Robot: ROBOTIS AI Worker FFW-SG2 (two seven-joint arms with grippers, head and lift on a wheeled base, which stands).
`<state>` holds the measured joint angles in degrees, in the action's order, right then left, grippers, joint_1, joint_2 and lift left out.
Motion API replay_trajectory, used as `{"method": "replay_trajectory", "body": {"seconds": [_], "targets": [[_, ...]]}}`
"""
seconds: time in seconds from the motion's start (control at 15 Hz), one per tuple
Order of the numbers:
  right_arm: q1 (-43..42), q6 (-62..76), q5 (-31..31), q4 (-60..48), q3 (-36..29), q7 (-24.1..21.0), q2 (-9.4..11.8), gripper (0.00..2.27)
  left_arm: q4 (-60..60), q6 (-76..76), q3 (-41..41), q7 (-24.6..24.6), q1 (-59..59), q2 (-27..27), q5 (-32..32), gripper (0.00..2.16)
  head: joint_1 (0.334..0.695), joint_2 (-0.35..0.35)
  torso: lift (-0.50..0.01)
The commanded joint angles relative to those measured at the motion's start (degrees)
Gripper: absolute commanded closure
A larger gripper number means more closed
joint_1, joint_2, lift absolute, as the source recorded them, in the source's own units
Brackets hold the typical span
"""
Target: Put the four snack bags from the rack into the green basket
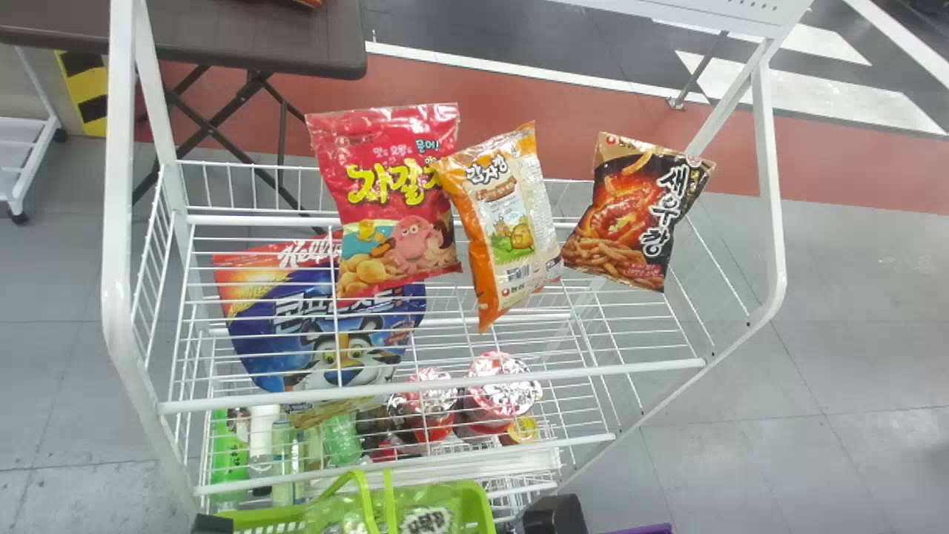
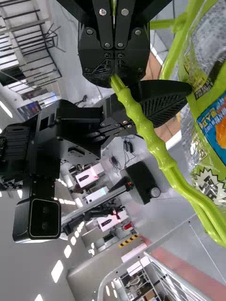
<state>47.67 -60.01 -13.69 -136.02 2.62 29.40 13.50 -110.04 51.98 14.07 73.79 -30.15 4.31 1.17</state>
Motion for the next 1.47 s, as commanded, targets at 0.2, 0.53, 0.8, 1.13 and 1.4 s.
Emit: {"method": "replay_trajectory", "body": {"seconds": [0.2, 0.53, 0.8, 1.13, 1.4], "targets": [[-1.4, -1.1, 0.2, 3.0, -4.1, 1.6, -2.5, 0.00, 0.0, 0.0, 0.3, -0.1, 0.0, 0.0, 0.1, 2.13, 0.695, -0.350, -0.006], [-2.0, 7.0, 2.9, 2.7, -7.2, 1.4, -4.1, 0.08, 0.0, 0.0, 0.5, -0.1, 0.0, 0.0, 0.2, 2.13, 0.695, -0.350, -0.006], [-3.6, 32.3, 3.4, 2.3, -7.6, -5.1, -5.7, 0.09, 0.0, 0.2, 1.6, -0.1, 0.0, 0.0, 0.4, 2.13, 0.695, -0.350, -0.006], [-18.4, 46.3, 7.4, 11.7, -0.4, -12.5, -7.6, 0.09, 0.0, 0.0, 2.2, -0.2, -0.4, 0.0, 0.9, 2.13, 0.695, -0.350, -0.006], [-29.1, 46.5, 10.1, 21.7, 5.7, -18.8, -8.3, 0.11, 0.1, 0.0, 2.1, 0.1, -0.1, 0.3, 0.9, 2.13, 0.695, -0.350, -0.006]]}}
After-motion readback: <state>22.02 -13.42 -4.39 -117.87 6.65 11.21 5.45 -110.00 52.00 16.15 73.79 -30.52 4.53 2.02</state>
